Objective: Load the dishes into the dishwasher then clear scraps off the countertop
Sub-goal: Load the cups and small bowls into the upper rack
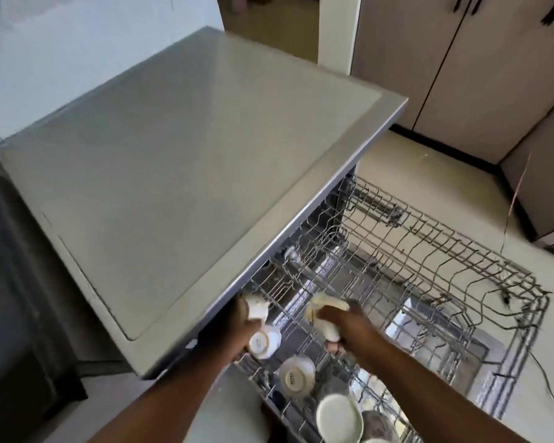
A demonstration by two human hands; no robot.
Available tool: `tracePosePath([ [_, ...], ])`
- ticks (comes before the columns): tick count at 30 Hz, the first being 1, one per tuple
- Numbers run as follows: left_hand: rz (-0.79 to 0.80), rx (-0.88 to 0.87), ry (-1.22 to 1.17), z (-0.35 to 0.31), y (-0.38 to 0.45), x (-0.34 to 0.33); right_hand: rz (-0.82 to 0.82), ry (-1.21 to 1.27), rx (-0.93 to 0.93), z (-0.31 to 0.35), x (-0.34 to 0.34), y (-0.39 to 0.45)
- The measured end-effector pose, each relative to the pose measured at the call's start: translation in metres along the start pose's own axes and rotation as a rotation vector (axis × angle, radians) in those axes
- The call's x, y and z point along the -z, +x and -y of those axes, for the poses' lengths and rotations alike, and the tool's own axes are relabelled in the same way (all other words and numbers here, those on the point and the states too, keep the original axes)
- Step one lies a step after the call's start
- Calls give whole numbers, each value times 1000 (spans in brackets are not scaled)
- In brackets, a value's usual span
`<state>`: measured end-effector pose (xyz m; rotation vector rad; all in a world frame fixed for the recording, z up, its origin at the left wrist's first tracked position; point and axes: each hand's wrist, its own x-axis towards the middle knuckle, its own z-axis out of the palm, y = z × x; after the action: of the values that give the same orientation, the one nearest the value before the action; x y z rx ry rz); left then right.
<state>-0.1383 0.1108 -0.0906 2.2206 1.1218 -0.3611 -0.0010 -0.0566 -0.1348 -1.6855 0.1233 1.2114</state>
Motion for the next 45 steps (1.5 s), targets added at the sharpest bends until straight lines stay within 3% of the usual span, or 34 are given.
tracePosePath([
  [6, 133, 76, 168, 9, 35, -19, -109, -712, 126, 26, -46, 71],
  [14, 223, 136, 38, 15, 51, -31, -157, -996, 99, 32, -92, 94],
  [26, 247, 95, 15, 19, 51, -29, -195, -928, 57, 11, -104, 107],
  [36, 222, 101, 38, 18, 43, -22, -27, -804, 198, 4, -84, 108],
  [45, 92, -18, 278, 29, 35, -26, 46, -788, 290, 3, -65, 98],
])
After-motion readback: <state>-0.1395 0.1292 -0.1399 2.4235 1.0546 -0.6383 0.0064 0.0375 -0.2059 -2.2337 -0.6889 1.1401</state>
